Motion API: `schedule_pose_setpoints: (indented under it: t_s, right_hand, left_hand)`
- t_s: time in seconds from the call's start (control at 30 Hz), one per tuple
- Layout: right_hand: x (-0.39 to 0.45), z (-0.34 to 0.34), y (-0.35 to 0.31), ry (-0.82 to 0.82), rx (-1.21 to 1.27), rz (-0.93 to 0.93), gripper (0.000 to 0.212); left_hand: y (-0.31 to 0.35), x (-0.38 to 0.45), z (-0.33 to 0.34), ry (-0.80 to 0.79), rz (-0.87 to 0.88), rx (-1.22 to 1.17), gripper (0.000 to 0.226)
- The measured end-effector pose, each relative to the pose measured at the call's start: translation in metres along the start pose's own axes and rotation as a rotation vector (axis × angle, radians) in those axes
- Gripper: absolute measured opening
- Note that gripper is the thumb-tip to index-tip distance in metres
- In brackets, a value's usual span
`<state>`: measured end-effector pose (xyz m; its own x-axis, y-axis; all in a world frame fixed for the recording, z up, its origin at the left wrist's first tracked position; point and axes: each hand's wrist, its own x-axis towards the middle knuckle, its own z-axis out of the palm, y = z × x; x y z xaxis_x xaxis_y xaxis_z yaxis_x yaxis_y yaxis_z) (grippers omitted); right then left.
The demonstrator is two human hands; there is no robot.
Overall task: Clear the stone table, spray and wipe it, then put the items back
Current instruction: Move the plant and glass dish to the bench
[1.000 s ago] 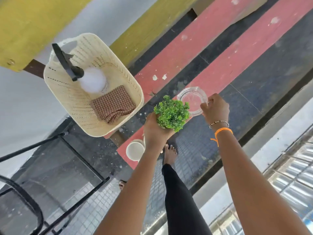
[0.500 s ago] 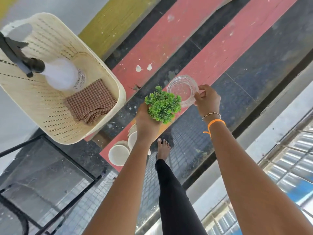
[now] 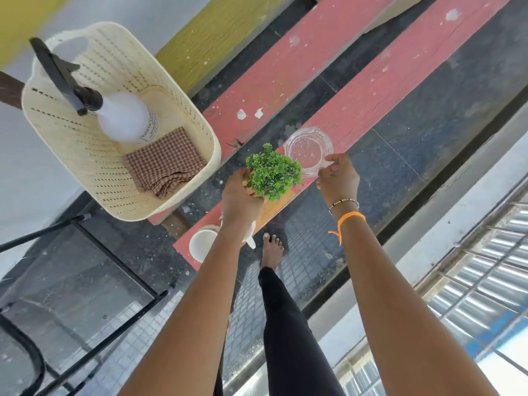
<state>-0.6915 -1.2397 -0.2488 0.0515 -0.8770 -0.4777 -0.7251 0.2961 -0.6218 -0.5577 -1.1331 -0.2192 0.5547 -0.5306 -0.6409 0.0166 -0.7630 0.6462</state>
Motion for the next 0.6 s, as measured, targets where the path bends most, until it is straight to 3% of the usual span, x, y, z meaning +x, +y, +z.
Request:
schedule_pose_setpoints:
  t_s: [0.3, 0.6]
  right_hand:
    - [-0.064, -0.003, -0.067, -0.034, 0.051, -0.243, 0.019]
    - [-0.123, 0.063, -0.174, -0.453, 0.105, -0.531, 0.013]
  left_hand:
    - [0.014, -0.058, -0.040, 0.169, 0.052, -0.121, 0.037]
    - [-0.001, -0.078, -0.131, 0.473, -0.058, -0.367, 0.027]
